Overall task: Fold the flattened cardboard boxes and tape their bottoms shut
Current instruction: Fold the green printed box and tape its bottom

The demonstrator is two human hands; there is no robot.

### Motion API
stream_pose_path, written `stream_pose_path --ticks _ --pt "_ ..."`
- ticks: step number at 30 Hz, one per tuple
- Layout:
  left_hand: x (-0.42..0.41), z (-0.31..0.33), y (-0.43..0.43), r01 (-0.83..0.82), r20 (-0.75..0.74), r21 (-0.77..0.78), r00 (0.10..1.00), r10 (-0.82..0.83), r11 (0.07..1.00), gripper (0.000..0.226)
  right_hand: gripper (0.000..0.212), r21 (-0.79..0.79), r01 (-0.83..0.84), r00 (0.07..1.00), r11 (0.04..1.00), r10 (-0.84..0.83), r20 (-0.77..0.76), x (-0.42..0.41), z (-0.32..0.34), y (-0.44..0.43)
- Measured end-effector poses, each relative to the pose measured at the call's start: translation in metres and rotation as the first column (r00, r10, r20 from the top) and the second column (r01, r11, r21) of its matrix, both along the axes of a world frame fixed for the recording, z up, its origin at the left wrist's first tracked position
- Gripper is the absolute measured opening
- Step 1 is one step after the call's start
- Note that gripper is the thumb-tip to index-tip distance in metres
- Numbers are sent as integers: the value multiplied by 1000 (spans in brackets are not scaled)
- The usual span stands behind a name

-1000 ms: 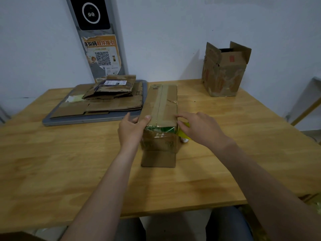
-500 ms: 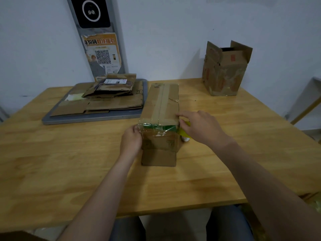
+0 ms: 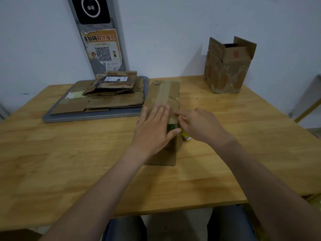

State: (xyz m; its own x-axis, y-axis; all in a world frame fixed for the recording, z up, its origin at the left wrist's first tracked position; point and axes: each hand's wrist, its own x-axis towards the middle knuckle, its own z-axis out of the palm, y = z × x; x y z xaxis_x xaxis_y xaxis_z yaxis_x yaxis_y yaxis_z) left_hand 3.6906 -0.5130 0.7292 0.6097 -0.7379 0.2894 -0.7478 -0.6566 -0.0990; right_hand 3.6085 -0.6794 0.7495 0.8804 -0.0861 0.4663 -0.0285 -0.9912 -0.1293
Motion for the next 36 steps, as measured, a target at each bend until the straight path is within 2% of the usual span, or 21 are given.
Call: stream_pose_path --ticks 2,4,7,11,15,20,24,26,31,34,36 --pt "-2 -1 -9 59 6 -2 998 -59 998 89 29 -43 5 1000 999 -6 -25 2 1 -4" --pt "-3 -2 -10 77 7 -19 997 -77 997 81 31 -4 -6 999 1000 6 -41 4 -1 -11" --pt "1 -3 -7 68 -56 -151 995 -77 986 70 35 76 -24 998 997 28 -51 6 -4 -17" --pt "3 -6 -23 -70 -134 -356 991 23 932 49 42 48 -34 999 998 34 -2 8 -7 -18" --pt "0 -13 -36 -176 -82 -445 984 156 878 45 41 9 -23 999 1000 23 35 3 -10 -21" --pt "-3 -15 -40 -167 19 -406 981 191 898 63 42 -38 -1 1000 999 0 -11 4 -8 -20" --pt "-1 -12 -31 -100 65 -282 990 122 954 74 38 -50 -7 998 999 4 -60 2 -4 -20" --pt "8 -8 -22 -28 86 -209 995 47 978 79 45 -40 -19 997 999 16 -76 3 -1 -18" --pt "43 5 -5 144 -2 -101 989 -145 984 93 64 -1 -24 995 1000 24 -92 5 2 -18" --pt "50 8 -1 170 9 -107 985 -170 980 94 64 -16 -6 998 1000 5 -69 5 0 -17" --pt "51 7 1 152 -108 -172 979 -172 973 90 65 -21 -1 999 1000 -1 -54 5 -2 -16"
